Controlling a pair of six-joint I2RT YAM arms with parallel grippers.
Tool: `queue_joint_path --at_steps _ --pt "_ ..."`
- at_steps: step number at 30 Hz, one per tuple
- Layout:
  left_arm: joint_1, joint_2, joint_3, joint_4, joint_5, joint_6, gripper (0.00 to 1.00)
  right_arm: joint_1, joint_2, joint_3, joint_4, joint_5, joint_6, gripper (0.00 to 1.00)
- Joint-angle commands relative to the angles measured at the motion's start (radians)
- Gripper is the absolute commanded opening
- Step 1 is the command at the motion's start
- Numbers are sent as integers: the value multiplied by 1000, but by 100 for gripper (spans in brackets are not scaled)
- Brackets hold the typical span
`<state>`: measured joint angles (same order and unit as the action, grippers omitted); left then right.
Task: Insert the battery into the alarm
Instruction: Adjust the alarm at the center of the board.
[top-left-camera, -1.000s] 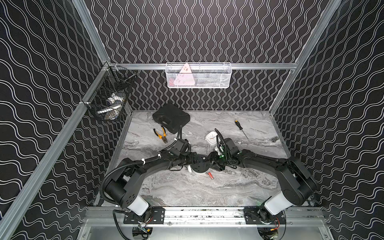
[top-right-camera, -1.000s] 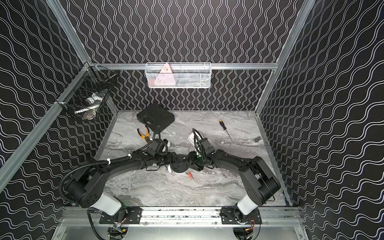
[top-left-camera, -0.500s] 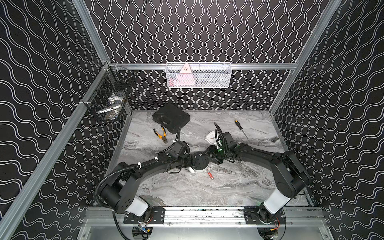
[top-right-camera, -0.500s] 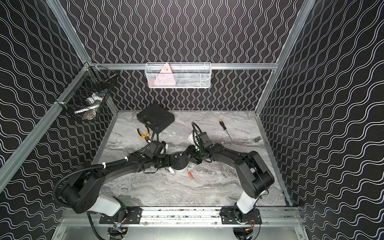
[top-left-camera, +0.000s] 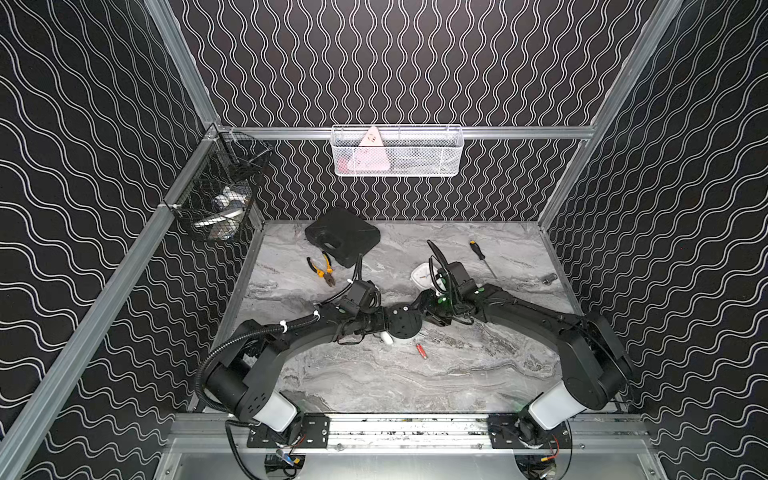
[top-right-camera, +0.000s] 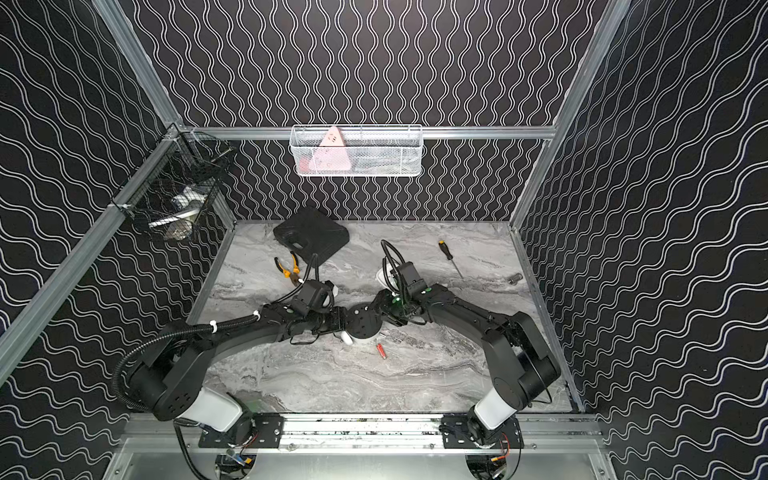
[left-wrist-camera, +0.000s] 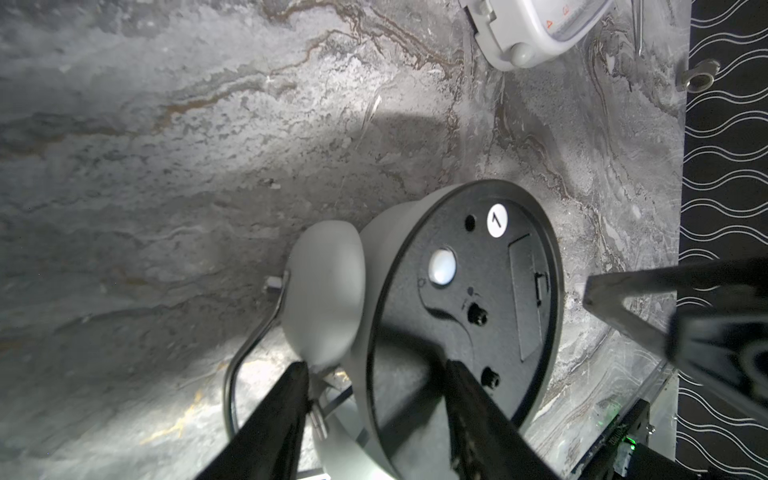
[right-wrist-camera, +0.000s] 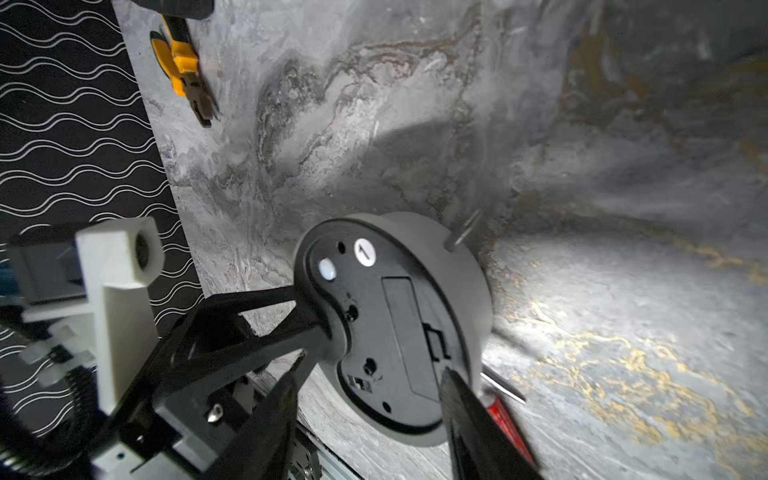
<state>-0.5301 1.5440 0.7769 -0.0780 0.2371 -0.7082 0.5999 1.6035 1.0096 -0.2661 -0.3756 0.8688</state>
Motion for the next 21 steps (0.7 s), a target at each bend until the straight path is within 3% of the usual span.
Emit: queue_joint_path --at_steps 1,9,21 --pt "0 20 4 -86 -52 19 53 5 7 28 -58 53 -53 54" --pt "-1 28 18 -124 -72 72 50 5 104 113 -138 49 -138 52" --pt "-1 28 27 -156 -78 79 50 11 149 190 -292 149 -252 52"
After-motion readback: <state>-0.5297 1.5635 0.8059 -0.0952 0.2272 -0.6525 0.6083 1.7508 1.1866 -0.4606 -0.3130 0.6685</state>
